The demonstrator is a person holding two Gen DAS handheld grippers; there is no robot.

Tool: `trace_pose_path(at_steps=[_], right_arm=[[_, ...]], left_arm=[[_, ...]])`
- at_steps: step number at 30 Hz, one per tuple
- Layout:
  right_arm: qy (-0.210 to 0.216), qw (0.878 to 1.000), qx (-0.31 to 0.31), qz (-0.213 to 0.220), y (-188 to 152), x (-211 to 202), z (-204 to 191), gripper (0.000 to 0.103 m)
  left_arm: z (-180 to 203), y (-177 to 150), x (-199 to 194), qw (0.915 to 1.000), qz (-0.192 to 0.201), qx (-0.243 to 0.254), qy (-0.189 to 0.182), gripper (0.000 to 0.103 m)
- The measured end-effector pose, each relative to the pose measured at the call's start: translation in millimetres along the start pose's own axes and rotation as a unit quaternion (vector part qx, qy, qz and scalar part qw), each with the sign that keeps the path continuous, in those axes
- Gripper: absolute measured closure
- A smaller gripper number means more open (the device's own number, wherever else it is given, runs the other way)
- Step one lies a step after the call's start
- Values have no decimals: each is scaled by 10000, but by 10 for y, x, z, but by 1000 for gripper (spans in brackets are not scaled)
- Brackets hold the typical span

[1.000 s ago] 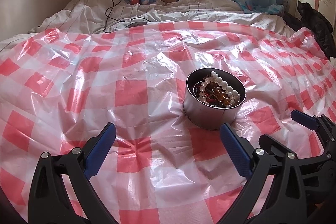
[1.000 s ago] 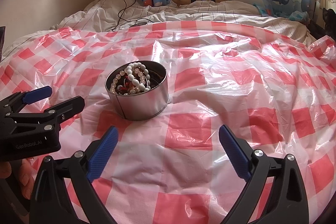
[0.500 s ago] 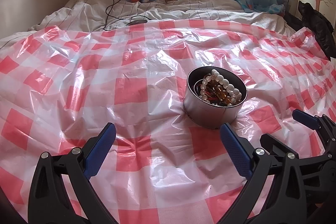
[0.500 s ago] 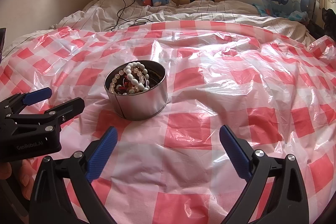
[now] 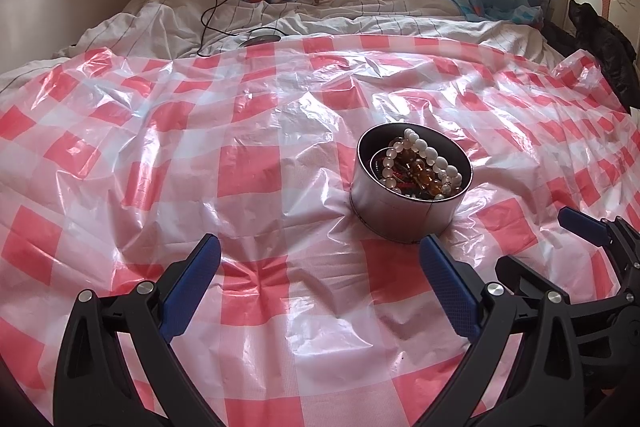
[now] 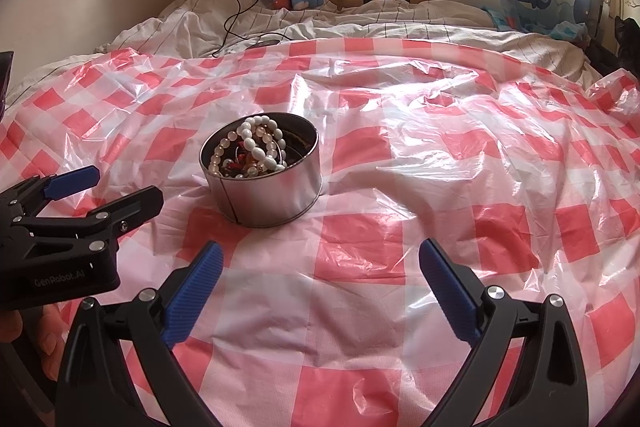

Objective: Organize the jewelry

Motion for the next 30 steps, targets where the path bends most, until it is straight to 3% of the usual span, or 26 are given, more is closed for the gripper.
trace_pose_path(at_steps=[10,30], right_arm=[[-6,10000,-3,-4,0,4,-13,9],[-9,10000,-22,-37,-36,20,-25,8]], left_arm=[[-31,-66,62,9998,-196,-39,-1,8],[-114,-20,70,9996,-230,-60,138,8]])
Point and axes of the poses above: each gripper's, at about its wrist camera, not at the fingertips, and x roughly the way its jaws point, z to its right, y to its top, the point moved 9 cm from there along x, roughly the way its jaws point, and after that the axes turned 1 degree about -z, right-handed, at the moved point
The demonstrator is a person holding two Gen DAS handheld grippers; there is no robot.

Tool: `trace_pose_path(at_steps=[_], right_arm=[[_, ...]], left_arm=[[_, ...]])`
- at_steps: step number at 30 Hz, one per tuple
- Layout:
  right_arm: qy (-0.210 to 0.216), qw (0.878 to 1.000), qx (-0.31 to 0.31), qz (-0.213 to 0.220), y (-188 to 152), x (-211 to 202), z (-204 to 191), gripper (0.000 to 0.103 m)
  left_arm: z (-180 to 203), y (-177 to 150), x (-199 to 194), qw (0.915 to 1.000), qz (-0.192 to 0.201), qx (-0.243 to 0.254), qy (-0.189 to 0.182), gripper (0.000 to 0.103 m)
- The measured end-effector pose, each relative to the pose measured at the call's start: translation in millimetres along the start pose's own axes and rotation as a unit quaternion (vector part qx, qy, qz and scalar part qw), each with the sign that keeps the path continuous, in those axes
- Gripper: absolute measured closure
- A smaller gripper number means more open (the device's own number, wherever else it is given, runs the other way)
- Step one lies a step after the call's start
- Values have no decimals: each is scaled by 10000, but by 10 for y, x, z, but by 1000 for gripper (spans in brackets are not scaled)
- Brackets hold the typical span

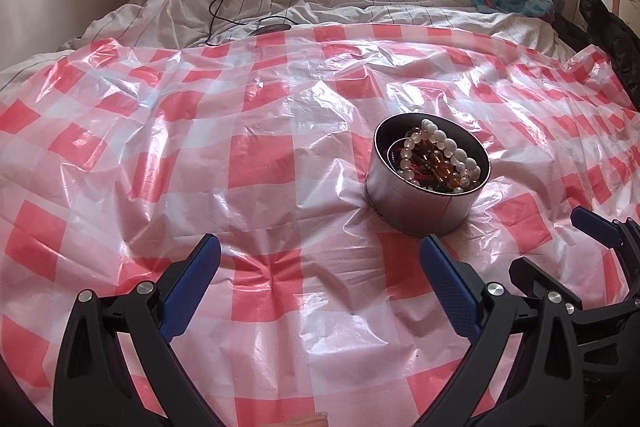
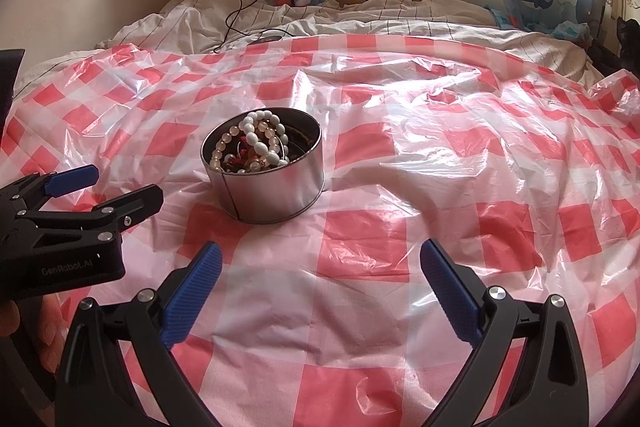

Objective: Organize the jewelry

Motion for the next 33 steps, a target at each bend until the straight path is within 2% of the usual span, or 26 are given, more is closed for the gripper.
trace_pose_path(at_steps=[33], right_arm=[[-6,10000,-7,-4,9,1,-8,8]], left_arm=[[-19,-19,28,10000,-56,-24,-6,8]])
Point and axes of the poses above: each gripper's, at about its wrist camera, not at the fingertips, and x roughly the way its jaws point, z to its right, y to its top, the point moved 9 cm from there along x, roughly the way its jaws point, and after that the axes turned 1 degree about -z, right-handed, at the moved point
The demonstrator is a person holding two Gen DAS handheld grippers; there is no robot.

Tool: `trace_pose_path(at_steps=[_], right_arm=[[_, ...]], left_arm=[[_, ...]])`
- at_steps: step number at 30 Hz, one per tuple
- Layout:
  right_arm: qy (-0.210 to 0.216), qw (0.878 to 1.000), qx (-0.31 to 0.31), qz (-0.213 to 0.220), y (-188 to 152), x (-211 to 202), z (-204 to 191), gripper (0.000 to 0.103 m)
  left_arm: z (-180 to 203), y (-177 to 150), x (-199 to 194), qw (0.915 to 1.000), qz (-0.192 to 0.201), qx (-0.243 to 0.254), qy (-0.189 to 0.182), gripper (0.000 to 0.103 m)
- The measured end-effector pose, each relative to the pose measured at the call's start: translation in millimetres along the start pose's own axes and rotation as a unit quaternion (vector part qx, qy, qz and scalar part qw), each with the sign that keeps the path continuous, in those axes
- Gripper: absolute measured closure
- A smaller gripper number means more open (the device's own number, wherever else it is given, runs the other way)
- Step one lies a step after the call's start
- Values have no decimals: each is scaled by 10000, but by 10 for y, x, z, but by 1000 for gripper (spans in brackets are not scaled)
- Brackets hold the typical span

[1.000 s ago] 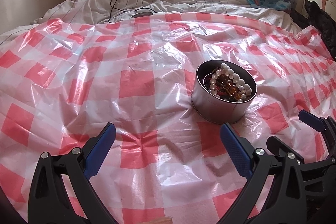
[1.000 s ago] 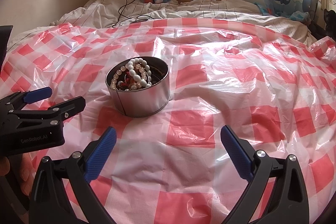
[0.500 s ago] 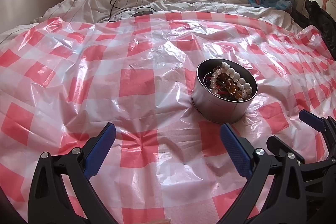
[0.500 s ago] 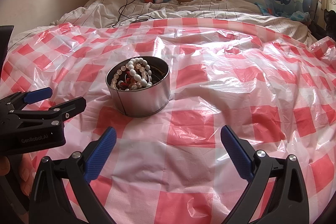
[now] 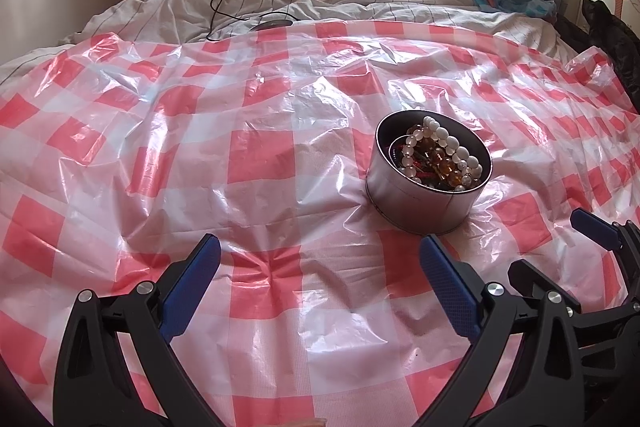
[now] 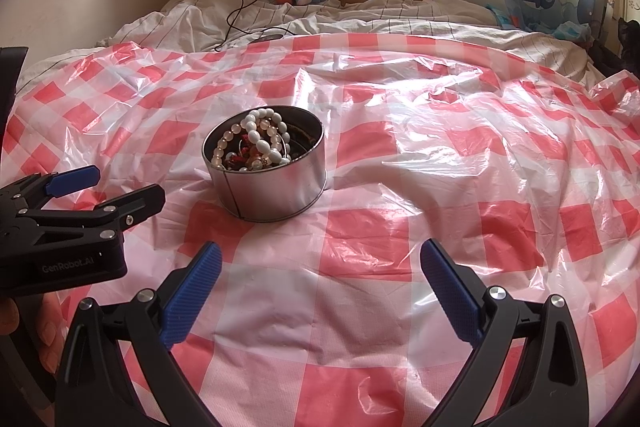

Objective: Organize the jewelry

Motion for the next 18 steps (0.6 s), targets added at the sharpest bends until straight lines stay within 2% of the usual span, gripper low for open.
trace_pose_path(at_steps=[18], right_arm=[[-1,10000,-12,-17,-34,6,-11,8]], left_arm=[[17,-1,7,9999,-42,100,109,8]])
Point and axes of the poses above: each gripper's, at about its wrist camera, not at the fingertips, and x roughly the way its jaws point, z to its right, y to its top, the point moved 9 cm from there along x, roughly the way its jaws point, and after that the axes turned 1 degree about -z, right-handed, at the moved point
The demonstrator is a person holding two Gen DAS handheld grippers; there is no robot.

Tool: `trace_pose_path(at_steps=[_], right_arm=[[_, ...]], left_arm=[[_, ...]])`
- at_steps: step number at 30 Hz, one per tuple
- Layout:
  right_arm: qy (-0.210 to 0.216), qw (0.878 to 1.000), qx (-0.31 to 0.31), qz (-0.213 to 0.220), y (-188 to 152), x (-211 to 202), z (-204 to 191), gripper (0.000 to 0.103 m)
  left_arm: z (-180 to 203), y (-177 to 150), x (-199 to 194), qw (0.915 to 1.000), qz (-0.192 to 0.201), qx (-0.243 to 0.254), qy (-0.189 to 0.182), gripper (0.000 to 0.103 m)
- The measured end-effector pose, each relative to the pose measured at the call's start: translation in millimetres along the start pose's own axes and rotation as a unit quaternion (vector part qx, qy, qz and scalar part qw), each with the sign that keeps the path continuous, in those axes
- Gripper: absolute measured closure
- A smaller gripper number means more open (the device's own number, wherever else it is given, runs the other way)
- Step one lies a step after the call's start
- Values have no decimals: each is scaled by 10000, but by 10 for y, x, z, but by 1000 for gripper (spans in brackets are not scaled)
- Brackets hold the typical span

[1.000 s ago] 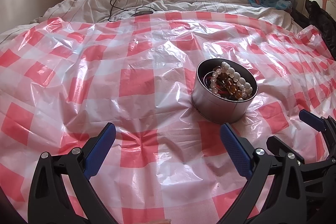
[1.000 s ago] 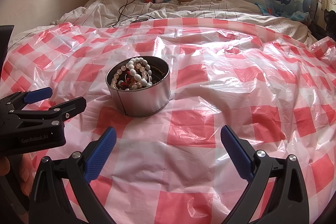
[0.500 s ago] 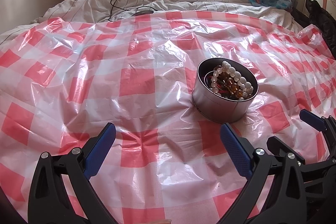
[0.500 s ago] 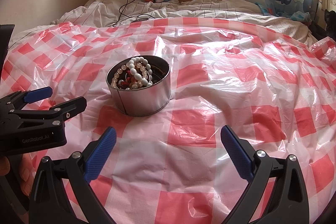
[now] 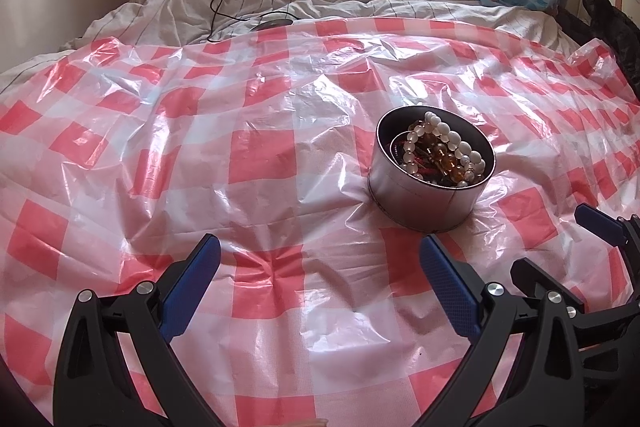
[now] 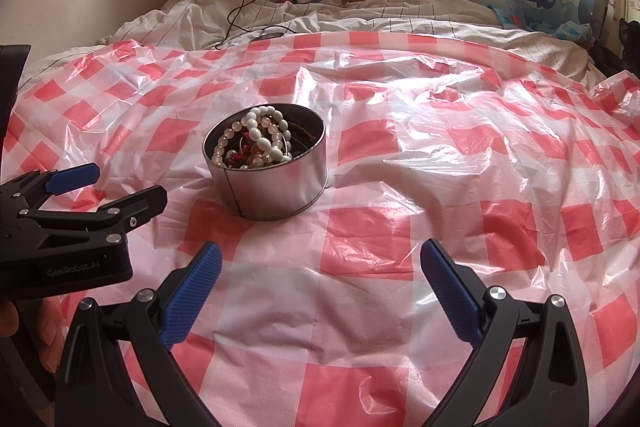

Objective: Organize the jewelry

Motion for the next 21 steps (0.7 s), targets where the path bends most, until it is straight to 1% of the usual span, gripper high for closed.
trace_pose_path(at_steps=[5,6,8,9,11,14,17,19,21], right_arm=[[1,10000,-2,-4,-17,4,-1,8],[2,10000,-1,-6,-15,5,-1,8],[5,10000,7,-12,-20,3,3,8],[10,10000,16,-19,-31,3,6,8],[27,10000,40,-36,-59,13,2,8],[40,10000,77,-27,-39,21,2,8],[38,9999,94,-13,-17,6,22,8],[34,10000,86,-21,-28,-2,28,8],[34,10000,82,-26,-20,-8,37,8]], left_arm=[[-2,-10,19,9996,-84,-165,-196,8],[-19,-11,15,9994,-57,-248,-229,8],[-54,-2,-24,9984,134,-420,-365,8],[-57,8,-45,9979,219,-419,-435,8],[-52,24,-69,9983,283,-342,-387,8],[-42,36,-85,9991,343,-188,-156,8],[-41,18,-21,9999,130,-86,66,8],[-30,-8,36,9999,-86,-29,86,8],[-39,-31,56,9999,-143,-67,67,8]])
Point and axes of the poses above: each gripper's, at about its wrist camera, not at the fingertips, and x roughly the way its jaws point, z to its right, y to its top, the point moved 9 cm from there along x, roughly the way its jaws point, and after that the axes turned 1 degree about -z, right-handed, at the moved point
